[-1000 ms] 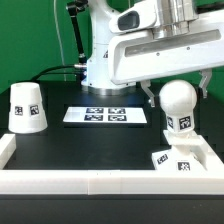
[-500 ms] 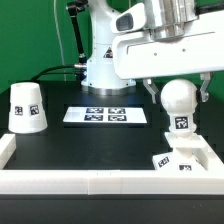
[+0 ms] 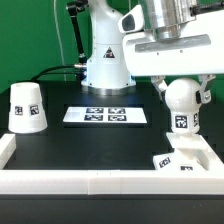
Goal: Assemble lamp
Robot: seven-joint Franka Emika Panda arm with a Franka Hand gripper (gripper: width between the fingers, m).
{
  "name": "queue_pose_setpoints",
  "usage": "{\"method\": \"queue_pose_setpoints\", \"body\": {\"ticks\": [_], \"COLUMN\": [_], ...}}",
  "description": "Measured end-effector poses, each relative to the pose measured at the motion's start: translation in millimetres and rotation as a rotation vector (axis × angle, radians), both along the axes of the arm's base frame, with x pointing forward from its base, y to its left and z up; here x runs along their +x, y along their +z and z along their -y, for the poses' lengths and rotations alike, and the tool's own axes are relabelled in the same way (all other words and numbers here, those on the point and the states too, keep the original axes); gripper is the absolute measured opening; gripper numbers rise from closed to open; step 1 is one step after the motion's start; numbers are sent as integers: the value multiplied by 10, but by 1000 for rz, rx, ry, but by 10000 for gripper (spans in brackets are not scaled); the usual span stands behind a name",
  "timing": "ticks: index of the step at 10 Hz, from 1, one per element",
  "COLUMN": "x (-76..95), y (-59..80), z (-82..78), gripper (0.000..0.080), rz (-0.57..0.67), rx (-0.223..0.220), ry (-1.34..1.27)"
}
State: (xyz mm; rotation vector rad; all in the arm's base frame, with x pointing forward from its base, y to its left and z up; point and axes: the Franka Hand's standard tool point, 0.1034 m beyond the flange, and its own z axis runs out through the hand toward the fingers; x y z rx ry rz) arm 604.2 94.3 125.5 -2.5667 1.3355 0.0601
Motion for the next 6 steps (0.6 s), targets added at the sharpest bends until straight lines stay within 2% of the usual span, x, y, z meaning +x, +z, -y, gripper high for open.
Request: {"method": "queue_pose_setpoints", "body": {"ticks": [1,3,6], "x": [1,-1,-9], "y": [-6,-6,-12], "z": [19,2,-8], "gripper": [579,676,696], "rz": [-5,3,45], "rx": [10,8,-10], "ry": [-23,7,187]}}
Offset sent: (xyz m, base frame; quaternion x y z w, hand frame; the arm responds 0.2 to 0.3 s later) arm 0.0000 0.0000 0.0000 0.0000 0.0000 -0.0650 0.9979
